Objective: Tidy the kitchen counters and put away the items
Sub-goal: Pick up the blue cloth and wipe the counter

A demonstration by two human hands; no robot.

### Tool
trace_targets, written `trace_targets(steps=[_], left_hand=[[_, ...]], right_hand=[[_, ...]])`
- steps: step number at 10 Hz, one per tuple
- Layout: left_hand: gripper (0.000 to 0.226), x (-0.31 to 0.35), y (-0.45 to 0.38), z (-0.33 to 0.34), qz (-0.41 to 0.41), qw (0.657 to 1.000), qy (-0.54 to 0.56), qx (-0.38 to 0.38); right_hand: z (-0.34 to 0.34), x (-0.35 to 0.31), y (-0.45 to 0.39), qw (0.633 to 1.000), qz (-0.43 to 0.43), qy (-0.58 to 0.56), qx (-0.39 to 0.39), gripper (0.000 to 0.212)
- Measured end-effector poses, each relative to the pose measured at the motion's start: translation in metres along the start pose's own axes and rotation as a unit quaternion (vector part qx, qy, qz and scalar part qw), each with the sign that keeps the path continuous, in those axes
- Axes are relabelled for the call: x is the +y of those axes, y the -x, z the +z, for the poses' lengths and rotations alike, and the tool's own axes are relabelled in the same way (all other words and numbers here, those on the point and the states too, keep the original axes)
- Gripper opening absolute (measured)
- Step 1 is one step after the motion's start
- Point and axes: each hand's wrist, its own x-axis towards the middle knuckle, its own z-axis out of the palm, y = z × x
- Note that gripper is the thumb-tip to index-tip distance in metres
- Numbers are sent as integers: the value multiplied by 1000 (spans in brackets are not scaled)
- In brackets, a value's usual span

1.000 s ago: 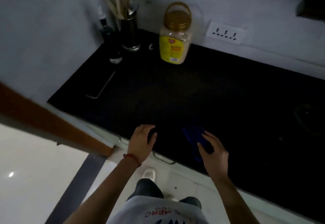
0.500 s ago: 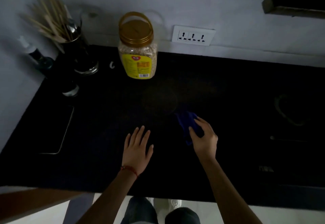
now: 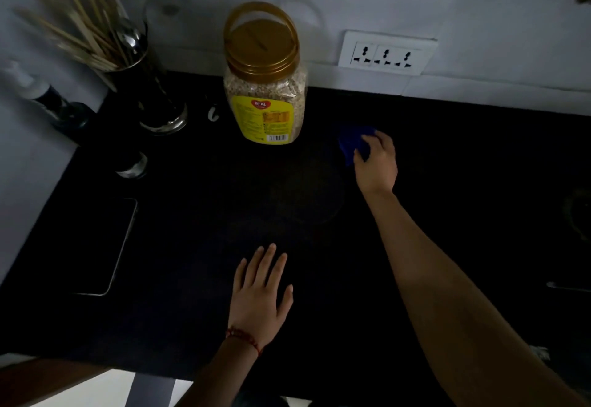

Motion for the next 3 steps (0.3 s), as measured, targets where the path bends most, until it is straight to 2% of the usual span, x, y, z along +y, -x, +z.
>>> trace_targets(steps=[1, 3], left_hand=[[58, 0, 1, -1, -2, 1000, -5, 1], [58, 2, 3, 0, 1, 1000, 6, 9]], right_hand=[[5, 7, 2, 996, -12, 75, -53, 45], [-11, 12, 13, 983, -33, 124, -129, 60]])
